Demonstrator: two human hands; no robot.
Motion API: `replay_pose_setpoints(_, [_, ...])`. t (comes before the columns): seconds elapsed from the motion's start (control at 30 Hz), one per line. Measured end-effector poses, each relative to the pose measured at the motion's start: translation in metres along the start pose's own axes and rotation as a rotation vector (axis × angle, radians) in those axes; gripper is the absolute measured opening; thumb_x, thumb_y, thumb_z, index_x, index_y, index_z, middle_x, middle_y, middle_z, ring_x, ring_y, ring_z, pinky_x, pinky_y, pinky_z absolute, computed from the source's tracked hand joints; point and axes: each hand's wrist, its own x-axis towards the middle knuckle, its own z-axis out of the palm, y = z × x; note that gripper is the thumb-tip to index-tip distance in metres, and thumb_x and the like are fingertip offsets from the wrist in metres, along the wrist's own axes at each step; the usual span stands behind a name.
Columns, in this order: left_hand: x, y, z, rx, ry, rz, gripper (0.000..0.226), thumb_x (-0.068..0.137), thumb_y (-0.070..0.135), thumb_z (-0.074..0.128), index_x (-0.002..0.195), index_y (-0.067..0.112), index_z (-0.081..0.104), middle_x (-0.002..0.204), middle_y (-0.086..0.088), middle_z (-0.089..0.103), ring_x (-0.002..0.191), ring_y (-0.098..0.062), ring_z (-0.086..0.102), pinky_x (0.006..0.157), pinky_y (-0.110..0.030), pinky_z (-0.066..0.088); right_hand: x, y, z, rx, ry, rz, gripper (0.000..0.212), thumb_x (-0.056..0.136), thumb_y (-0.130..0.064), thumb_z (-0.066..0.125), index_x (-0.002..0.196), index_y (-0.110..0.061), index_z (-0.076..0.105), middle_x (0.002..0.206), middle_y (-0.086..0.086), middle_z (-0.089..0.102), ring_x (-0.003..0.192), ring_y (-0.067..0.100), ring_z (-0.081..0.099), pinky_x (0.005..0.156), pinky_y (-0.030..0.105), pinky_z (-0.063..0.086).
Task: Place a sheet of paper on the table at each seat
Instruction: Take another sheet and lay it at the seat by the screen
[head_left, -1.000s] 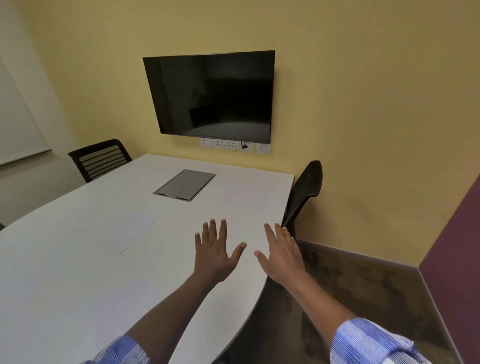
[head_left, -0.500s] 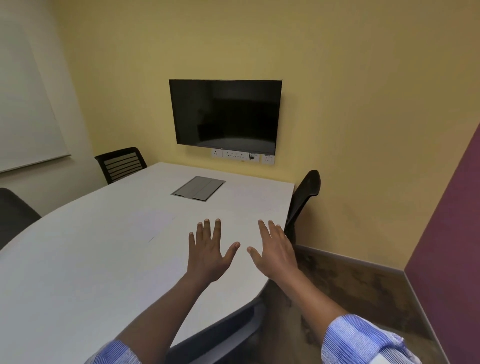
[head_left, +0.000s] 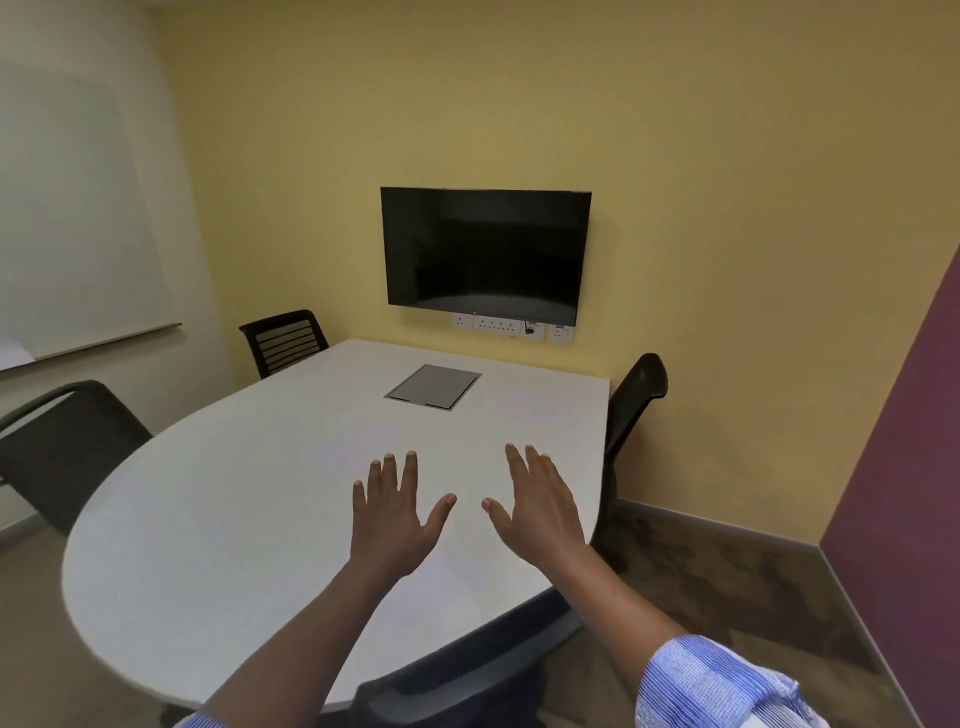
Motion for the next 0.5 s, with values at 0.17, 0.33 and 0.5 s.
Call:
replay_pose_setpoints(0.17, [0.007, -0.106, -0.019, -0.038, -0.009, -0.034, 0.091, 0.092, 0.078, 0.020, 0.163, 0.024, 0.002, 0.171, -0.010, 0.006, 0.158, -0.029, 0.000, 0.127, -0.051, 0.006, 0.015, -0.092, 0.052, 0.058, -0.006, 0.005, 0.081, 0.097, -0.052, 0.049, 0.160, -0.025, 0.006, 0.169, 0.006, 0.006, 0.156, 0.027, 0.002, 0.126, 0.042, 0.013])
replay_pose_setpoints(0.33, [0.013, -0.223, -0.033, -0.020, -0.066, -0.057, 0.092, 0.092, 0.078, 0.021, 0.163, 0.023, 0.001, 0.171, -0.011, 0.005, 0.158, -0.029, -0.001, 0.127, -0.050, 0.005, 0.029, -0.182, 0.112, 0.071, -0.038, 0.043, 0.081, 0.097, -0.052, 0.050, 0.160, -0.025, 0.007, 0.169, 0.006, 0.007, 0.156, 0.026, 0.003, 0.125, 0.041, 0.013])
replay_pose_setpoints(0.5, [0.025, -0.306, -0.041, 0.013, -0.092, -0.095, 0.092, 0.093, 0.077, 0.021, 0.163, 0.020, 0.004, 0.170, -0.012, 0.010, 0.158, -0.030, 0.003, 0.127, -0.050, 0.010, 0.049, -0.242, 0.156, 0.071, -0.085, 0.061, 0.081, 0.097, -0.052, 0.050, 0.160, -0.025, 0.007, 0.169, 0.005, 0.007, 0.156, 0.025, 0.004, 0.125, 0.039, 0.012])
